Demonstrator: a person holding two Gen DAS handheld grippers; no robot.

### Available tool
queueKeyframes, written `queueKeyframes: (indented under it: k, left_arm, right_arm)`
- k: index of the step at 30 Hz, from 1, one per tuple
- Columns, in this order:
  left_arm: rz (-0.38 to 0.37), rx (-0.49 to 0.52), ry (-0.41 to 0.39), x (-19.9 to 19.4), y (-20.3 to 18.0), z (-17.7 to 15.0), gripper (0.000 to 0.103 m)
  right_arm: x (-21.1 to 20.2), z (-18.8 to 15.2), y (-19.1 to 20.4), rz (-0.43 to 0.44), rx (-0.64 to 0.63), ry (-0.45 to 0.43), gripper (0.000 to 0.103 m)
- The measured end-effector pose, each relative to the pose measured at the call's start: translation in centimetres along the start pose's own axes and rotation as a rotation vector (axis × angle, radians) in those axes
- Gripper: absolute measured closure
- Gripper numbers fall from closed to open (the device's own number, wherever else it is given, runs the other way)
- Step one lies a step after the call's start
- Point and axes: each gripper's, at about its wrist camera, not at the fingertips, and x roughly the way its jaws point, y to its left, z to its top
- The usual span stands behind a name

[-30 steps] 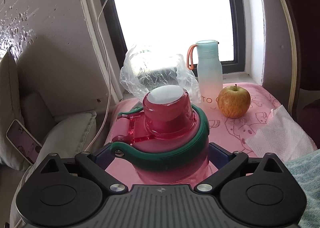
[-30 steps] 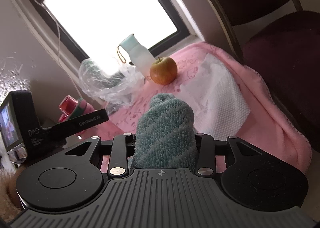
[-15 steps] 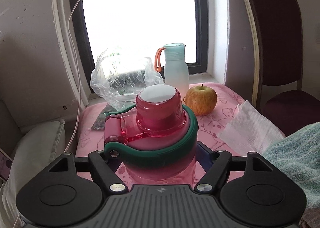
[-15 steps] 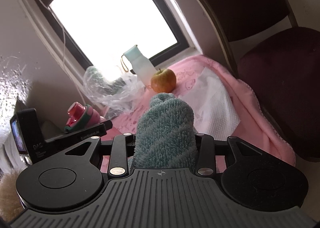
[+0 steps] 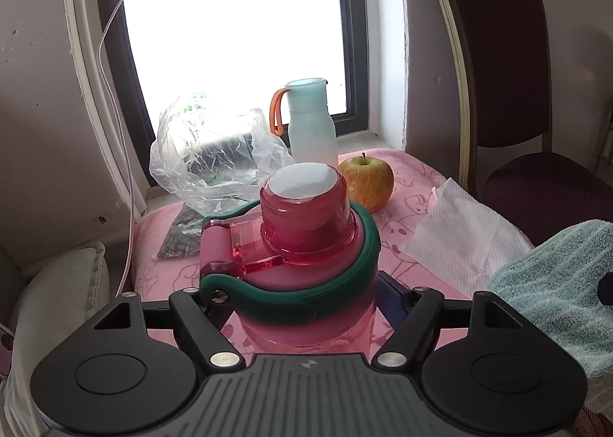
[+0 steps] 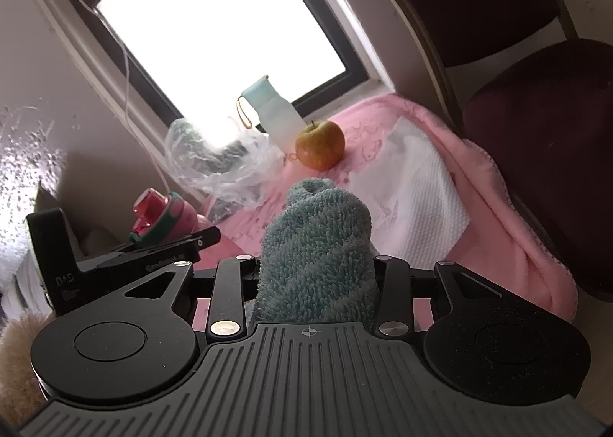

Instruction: Clean container

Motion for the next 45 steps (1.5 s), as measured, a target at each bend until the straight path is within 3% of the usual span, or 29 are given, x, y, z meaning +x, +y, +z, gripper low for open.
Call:
queueKeyframes:
  k: [20,32,37,39,40,45]
  left_arm:
    - [-0.115,0.016,-0.032,0.1,1.8,-0.8,0.031]
    - [-0.350,0.193,-0.058,0.6,4.5,-0.6,0.031]
    - [-0.313,0.177,-0.060,0.0,4.1,-1.0,0.030]
    - [-0.262,0.170,-0.062,-0.1,3.6,-1.1,0.010]
    - [-0.240,0.159,-0.061,-0.1,3.4,-1.1,0.007]
    - [-0.160,0.044,-0.028,0.0,2.4,-1.4,0.007]
  right_arm:
    - [0.4,-0.4,0.0,0.012,0.007,0.026,0.061]
    - [0.3,-0.5,0.0,0.025,0.014,0.038,0.061]
    - [0.4,-0.6,0.2,0.030,0.004,0.044,0.061]
    - [0.4,-0.6,0.2,0.030,0.004,0.045,0.061]
    - [0.5,-0.6,0.2,0.030,0.004,0.046,0.061]
    - [0.3,-0.7,0.3,0.033,0.004,0.042,0.061]
